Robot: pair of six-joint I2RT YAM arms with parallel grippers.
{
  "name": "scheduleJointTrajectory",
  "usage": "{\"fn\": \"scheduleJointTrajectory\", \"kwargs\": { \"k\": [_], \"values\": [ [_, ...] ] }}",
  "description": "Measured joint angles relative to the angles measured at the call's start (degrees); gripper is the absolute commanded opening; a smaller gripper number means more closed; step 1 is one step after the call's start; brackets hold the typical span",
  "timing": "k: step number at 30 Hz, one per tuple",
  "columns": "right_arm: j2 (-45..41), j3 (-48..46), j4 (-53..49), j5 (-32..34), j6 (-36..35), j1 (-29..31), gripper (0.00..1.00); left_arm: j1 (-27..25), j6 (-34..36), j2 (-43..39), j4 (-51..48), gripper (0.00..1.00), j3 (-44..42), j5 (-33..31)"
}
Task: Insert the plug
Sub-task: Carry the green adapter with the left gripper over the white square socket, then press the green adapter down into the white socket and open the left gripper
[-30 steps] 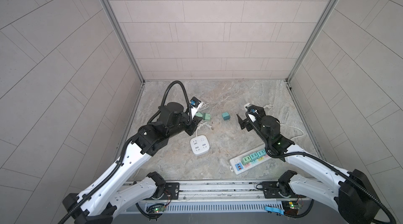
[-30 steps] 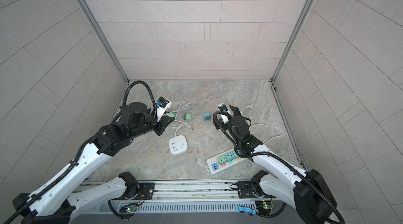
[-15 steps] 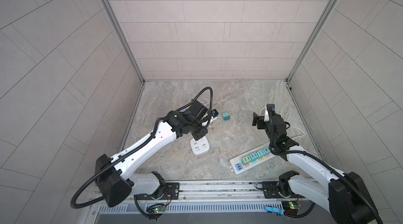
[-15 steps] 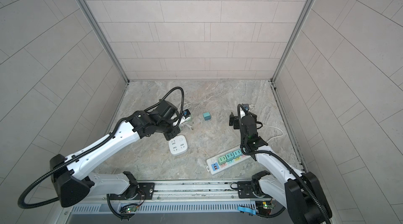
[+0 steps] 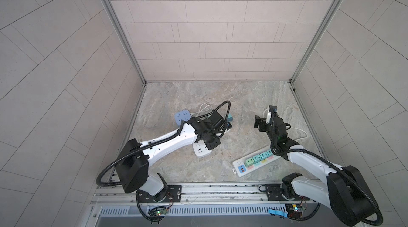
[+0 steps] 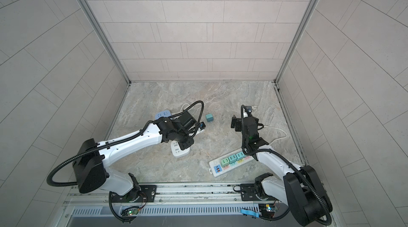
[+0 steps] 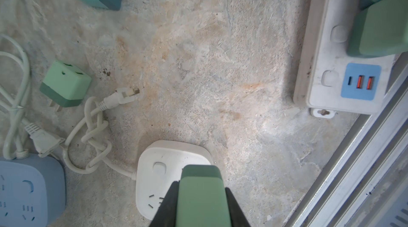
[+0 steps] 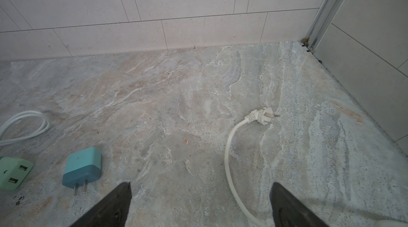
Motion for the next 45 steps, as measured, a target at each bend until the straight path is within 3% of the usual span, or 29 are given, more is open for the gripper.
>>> {"fn": "scheduleJointTrajectory", "kwargs": {
  "k": [7, 18, 45],
  "values": [
    [0.0, -0.1, 0.5, 0.0, 0.2, 0.0, 1.0, 0.0, 0.9, 3.0, -0.7, 0.0, -2.0, -1.6],
    [0.0, -0.2, 1.1, -0.3, 0.2, 0.0, 1.0, 0.7, 1.4, -0.3, 0.5, 0.0, -7.3, -6.3],
    [0.0, -0.4, 1.2, -0.3, 0.2, 0.0, 1.0, 2.2, 4.9, -0.5, 4.9, 0.0, -9.9, -4.9]
  ]
}}
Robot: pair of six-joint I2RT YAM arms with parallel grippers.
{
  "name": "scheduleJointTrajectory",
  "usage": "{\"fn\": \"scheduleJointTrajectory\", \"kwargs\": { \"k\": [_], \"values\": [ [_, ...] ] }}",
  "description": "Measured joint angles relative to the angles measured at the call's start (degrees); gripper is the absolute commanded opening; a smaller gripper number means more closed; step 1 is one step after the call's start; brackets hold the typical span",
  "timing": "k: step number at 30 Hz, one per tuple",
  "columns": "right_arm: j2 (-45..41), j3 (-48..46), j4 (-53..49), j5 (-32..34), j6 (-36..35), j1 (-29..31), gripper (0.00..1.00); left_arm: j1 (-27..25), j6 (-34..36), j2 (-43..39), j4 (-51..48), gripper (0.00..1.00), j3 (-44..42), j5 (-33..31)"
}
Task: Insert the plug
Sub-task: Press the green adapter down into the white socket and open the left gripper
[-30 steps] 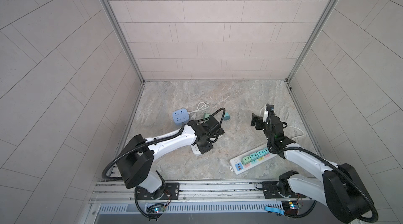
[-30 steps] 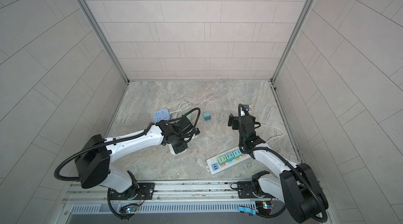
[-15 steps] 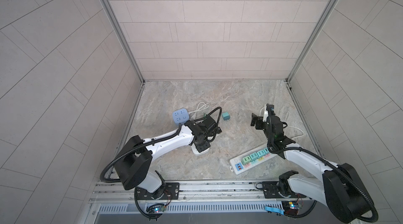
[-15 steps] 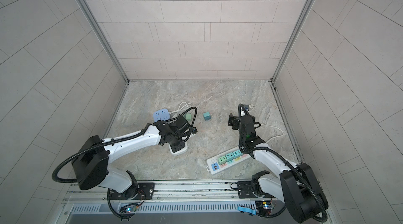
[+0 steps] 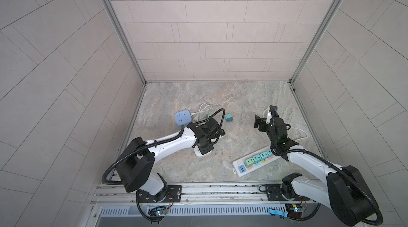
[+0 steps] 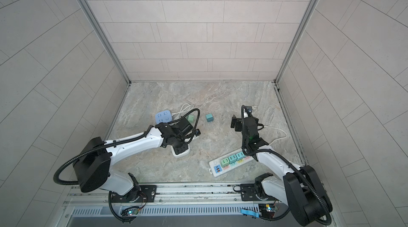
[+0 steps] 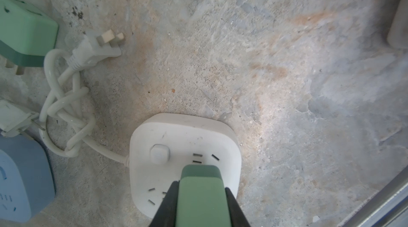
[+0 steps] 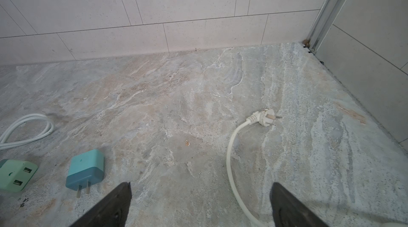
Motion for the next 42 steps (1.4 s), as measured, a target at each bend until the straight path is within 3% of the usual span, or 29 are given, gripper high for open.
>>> {"fn": "scheduleJointTrajectory", "kwargs": {
  "k": [42],
  "values": [
    [-0.1, -0.6, 0.0, 0.0, 0.2, -0.1, 1.0, 1.3, 1.0, 4.4, 1.6, 0.0, 3.2, 4.1]
  ]
}}
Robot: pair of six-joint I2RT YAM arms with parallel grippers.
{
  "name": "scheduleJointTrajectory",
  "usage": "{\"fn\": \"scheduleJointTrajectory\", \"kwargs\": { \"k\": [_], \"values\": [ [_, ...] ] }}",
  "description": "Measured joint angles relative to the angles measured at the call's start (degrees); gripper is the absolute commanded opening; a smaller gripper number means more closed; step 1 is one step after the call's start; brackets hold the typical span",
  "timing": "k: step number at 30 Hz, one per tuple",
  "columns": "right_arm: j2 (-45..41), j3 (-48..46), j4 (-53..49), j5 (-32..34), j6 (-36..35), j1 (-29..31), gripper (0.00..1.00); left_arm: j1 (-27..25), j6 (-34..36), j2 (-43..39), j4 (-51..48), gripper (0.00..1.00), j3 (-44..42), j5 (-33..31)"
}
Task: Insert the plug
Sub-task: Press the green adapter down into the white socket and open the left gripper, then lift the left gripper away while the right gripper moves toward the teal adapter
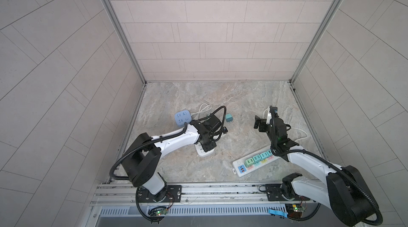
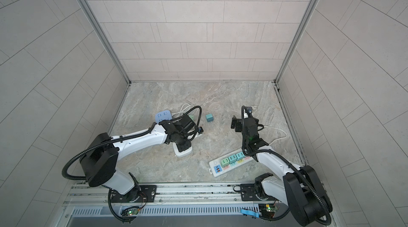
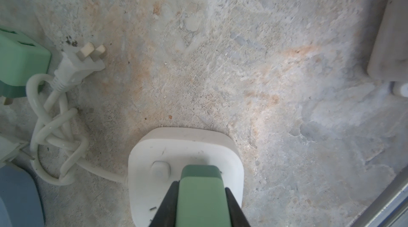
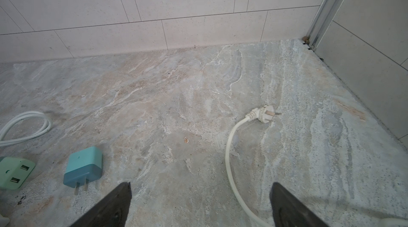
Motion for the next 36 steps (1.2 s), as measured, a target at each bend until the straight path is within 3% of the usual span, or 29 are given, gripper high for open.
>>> {"fn": "scheduleJointTrajectory", "kwargs": {
  "k": [16, 19, 20, 21, 23, 29, 35, 36],
  "values": [
    [0.0, 0.0, 0.0, 0.0, 0.0, 0.0, 1.0, 0.6, 1.3, 3.5, -0.4, 0.03, 1.4, 1.6],
    [-0.1, 0.0, 0.0, 0.0, 0.0, 0.0, 1.0, 0.6, 1.6, 4.1, -0.5, 0.37, 2.1, 2.3],
    [-0.1, 0.0, 0.0, 0.0, 0.0, 0.0, 1.0, 0.6, 1.6, 4.3, -0.4, 0.62, 2.3, 2.4],
    [-0.1, -0.1, 0.0, 0.0, 0.0, 0.0, 1.0, 0.6, 1.7, 4.5, -0.2, 0.74, 2.3, 2.7],
    [-0.3, -0.2, 0.1, 0.0, 0.0, 0.0, 1.0, 0.5, 1.6, 5.3, -0.2, 0.79, 2.1, 3.3],
    [-1.6, -1.6, 1.1, 0.0, 0.2, 0.0, 1.0, 0.8, 1.4, 2.9, -0.9, 0.82, 2.1, 2.8],
    [-1.6, -1.8, 1.3, 0.1, 0.6, 0.0, 1.0, 2.7, -2.5, -9.0, -1.4, 0.86, 3.2, 1.5],
    [-1.6, -1.8, 1.3, 0.1, 0.7, 0.0, 1.0, 3.3, -3.9, -11.8, -0.7, 0.98, 3.5, 0.8]
  ]
}}
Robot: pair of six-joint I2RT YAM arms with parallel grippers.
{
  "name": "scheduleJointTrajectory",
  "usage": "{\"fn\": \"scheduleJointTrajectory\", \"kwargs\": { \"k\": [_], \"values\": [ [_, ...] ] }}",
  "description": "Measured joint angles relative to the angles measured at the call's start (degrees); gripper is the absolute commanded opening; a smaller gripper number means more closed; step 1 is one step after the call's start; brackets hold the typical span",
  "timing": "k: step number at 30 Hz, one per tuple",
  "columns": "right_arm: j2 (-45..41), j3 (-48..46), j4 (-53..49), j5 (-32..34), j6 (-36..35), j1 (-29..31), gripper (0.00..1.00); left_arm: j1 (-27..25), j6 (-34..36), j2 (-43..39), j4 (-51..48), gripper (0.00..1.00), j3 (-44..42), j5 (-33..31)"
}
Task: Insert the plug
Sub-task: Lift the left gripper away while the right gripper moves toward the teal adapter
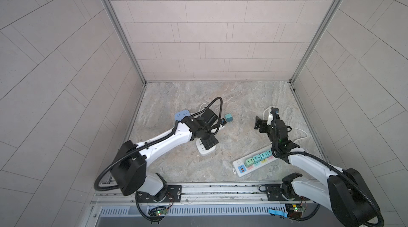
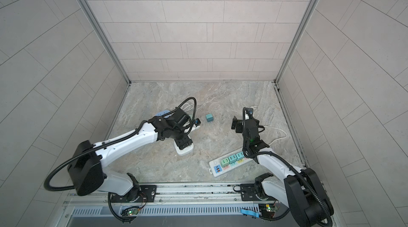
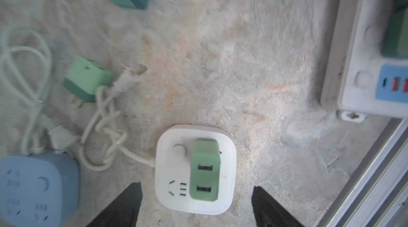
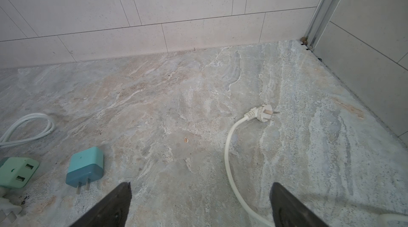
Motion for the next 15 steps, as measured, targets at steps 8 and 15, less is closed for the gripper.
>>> {"fn": "scheduleJointTrajectory", "kwargs": {
  "k": [8, 15],
  "values": [
    [1.1, 0.1, 0.0, 1.0, 0.6, 0.0, 1.0, 10.0, -22.7, -20.9, 10.3, 1.0, -4.0, -17.2],
    [4.8, 6.8, -6.4, 0.9, 0.7, 0.0, 0.96, 13.3, -32.7, -30.2, 16.1, 1.0, -15.6, -19.7]
  ]
}}
